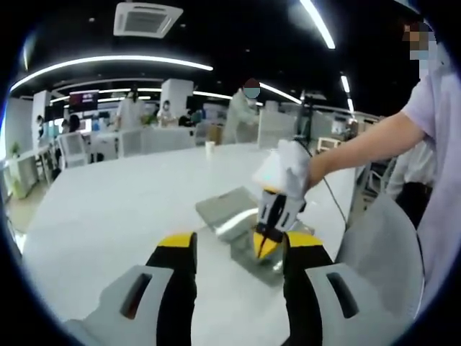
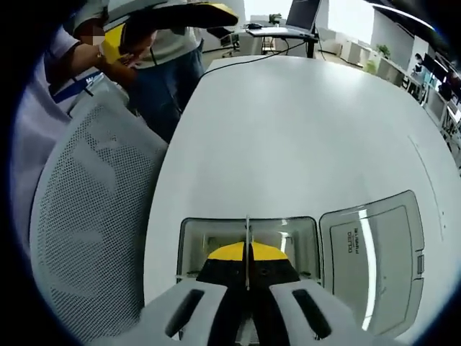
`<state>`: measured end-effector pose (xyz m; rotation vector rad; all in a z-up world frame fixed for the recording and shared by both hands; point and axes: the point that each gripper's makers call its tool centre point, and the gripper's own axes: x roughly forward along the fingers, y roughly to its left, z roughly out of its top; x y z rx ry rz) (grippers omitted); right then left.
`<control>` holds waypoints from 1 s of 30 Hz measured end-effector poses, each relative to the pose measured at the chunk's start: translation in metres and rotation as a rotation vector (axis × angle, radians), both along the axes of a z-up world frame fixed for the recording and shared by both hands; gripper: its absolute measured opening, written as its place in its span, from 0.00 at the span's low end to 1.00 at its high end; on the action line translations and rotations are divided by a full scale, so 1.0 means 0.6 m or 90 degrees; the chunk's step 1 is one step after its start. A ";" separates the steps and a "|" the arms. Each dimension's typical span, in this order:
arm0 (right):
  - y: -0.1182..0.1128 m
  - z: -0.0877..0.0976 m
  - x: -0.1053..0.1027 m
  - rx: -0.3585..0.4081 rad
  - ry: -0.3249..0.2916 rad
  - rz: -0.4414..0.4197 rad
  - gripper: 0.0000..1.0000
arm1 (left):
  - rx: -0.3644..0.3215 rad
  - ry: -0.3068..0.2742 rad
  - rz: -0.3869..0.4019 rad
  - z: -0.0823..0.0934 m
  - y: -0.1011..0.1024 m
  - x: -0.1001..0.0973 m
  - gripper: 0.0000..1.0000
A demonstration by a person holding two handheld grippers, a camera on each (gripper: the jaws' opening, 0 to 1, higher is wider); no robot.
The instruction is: Insert the divider into the dual guide fixture by aligning both edges with the guide slots and pushing it downward to the bottom, including one-sided entry, uneven engagement, binding, and posture correction.
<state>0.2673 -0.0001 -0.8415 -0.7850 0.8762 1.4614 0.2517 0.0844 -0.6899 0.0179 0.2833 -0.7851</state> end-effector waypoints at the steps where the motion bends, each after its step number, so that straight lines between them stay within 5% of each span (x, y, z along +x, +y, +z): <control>1: 0.000 -0.001 0.000 -0.002 0.001 -0.002 0.00 | 0.000 0.000 0.000 0.000 0.000 0.000 0.46; 30: -0.002 -0.011 0.003 -0.024 -0.004 -0.004 0.00 | -0.004 -0.007 0.011 0.005 0.011 -0.001 0.46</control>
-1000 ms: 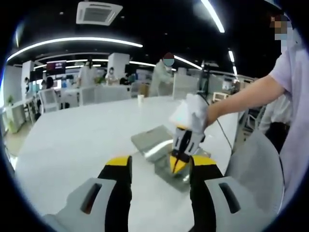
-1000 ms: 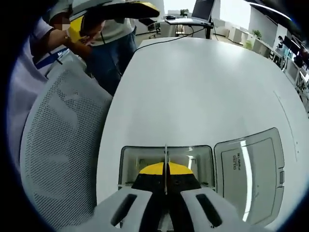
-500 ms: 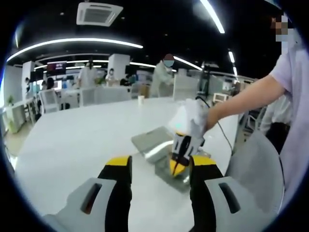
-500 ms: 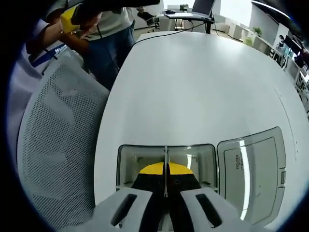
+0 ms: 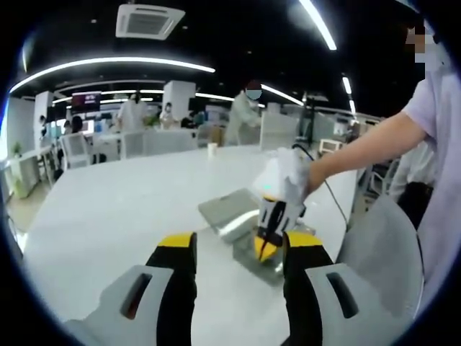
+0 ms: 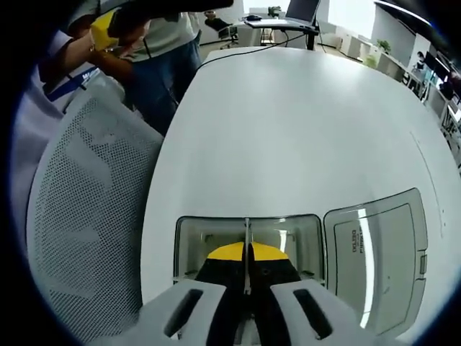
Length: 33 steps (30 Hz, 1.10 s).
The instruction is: Insert the divider into the dual guide fixture by aligning both edges with the guide slots and pushing it downward to the bottom, including one-sided entry, uneven engagement, binding, and posture correction.
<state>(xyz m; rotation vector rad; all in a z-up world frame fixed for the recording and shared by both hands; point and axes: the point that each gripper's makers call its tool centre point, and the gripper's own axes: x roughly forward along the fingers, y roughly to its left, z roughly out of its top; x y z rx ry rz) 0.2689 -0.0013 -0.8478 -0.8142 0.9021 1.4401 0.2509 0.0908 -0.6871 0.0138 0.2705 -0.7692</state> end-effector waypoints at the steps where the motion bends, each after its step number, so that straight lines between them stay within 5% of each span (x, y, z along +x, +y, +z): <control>1: 0.000 0.000 0.000 0.000 0.001 0.001 0.00 | 0.000 0.000 0.000 0.000 0.001 0.000 0.46; 18: 0.001 0.000 -0.004 0.007 0.011 -0.006 0.07 | 0.002 0.001 0.001 -0.003 0.002 0.004 0.47; 26: 0.007 0.054 0.003 0.091 0.039 -0.067 0.14 | -0.002 0.000 -0.002 -0.002 0.000 0.007 0.47; 33: -0.003 0.104 0.015 0.173 0.023 -0.131 0.16 | -0.005 -0.002 -0.004 0.000 -0.003 0.008 0.47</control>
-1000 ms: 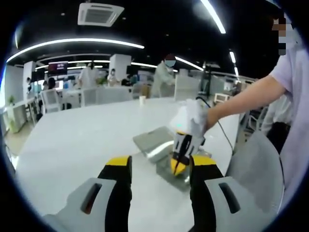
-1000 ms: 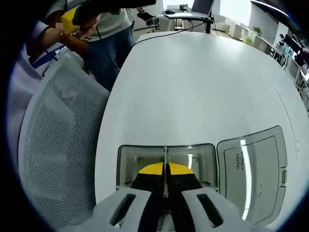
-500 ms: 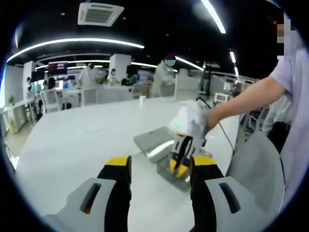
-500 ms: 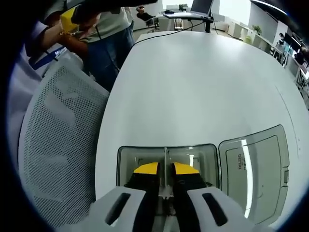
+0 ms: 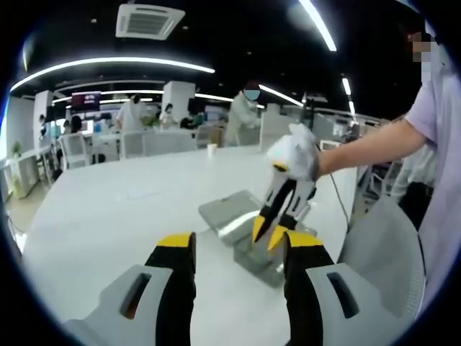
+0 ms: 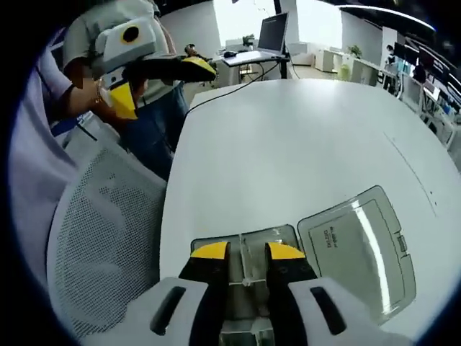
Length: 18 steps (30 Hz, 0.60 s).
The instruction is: Insert the divider into the dual guide fixture by aligning both edges with the guide slots and pushing it downward to the bottom, including one-sided entry, uneven engagement, binding, and posture correction.
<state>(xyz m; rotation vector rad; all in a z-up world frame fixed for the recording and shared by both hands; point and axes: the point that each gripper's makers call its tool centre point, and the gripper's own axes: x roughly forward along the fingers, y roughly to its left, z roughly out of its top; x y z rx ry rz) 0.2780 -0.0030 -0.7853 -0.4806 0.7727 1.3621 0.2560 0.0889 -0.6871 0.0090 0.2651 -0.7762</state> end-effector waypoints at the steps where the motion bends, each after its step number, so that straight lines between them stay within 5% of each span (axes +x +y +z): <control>1: -0.001 0.009 -0.002 0.017 0.007 -0.010 0.16 | -0.001 0.000 0.000 0.000 -0.001 0.000 0.47; 11: -0.063 0.100 -0.009 0.182 -0.013 -0.167 0.22 | -0.003 0.000 -0.011 0.001 -0.016 -0.005 0.49; 18: -0.121 0.129 -0.027 0.241 -0.025 -0.252 0.24 | -0.004 -0.002 -0.026 0.005 -0.033 -0.010 0.49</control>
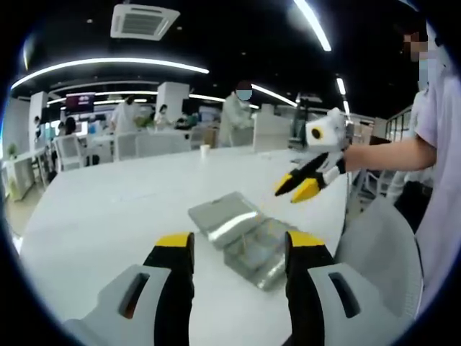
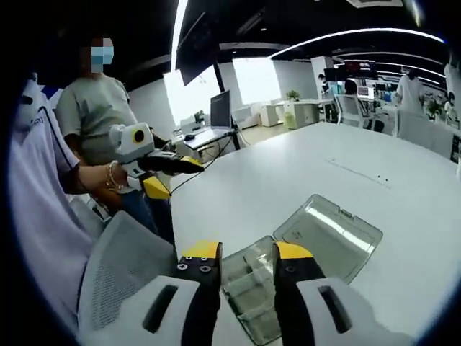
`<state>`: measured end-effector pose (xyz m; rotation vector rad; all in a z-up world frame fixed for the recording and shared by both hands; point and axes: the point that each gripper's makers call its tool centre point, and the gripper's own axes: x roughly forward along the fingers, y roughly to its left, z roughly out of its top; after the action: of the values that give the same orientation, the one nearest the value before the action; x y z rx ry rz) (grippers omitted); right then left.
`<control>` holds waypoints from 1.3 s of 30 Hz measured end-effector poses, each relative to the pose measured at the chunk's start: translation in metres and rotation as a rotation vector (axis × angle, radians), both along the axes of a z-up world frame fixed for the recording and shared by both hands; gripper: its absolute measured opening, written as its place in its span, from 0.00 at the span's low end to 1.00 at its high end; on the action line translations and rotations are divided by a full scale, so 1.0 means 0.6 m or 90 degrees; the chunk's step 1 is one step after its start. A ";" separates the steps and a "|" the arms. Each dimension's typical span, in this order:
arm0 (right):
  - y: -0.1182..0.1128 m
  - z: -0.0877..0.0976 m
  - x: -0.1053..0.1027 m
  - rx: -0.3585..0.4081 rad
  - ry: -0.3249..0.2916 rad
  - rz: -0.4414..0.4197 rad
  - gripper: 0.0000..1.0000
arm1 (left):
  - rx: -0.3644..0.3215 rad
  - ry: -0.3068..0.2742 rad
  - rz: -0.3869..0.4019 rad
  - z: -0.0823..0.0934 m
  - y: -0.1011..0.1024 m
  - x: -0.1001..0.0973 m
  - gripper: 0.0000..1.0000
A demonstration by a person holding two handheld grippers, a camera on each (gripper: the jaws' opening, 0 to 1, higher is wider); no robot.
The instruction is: Insert the divider into the dual guide fixture by aligning both edges with the guide slots and pushing it downward to the bottom, including one-sided entry, uneven engagement, binding, and posture correction.
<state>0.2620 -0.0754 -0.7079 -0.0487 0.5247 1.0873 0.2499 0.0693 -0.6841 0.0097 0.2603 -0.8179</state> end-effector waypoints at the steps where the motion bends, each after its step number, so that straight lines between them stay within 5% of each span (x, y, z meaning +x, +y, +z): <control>1: -0.006 0.002 -0.003 0.004 0.001 -0.008 0.24 | 0.002 -0.002 -0.001 0.000 -0.001 0.000 0.49; 13: -0.075 0.035 -0.046 0.059 -0.034 -0.101 0.27 | 0.005 -0.009 -0.008 0.007 -0.011 -0.003 0.49; 20: -0.172 0.026 -0.052 0.064 -0.059 -0.242 0.28 | 0.008 -0.012 -0.011 0.009 -0.015 -0.005 0.49; 29: -0.350 -0.028 -0.058 -0.010 -0.057 -0.431 0.30 | 0.007 -0.015 -0.021 0.017 -0.035 -0.006 0.49; 39: -0.485 -0.130 -0.049 -0.136 0.006 -0.603 0.33 | 0.019 -0.014 -0.027 0.021 -0.059 -0.007 0.49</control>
<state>0.2329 -0.3661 -0.7858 0.0195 0.5780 0.1054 0.2458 0.0340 -0.6712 0.0527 0.2529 -0.8563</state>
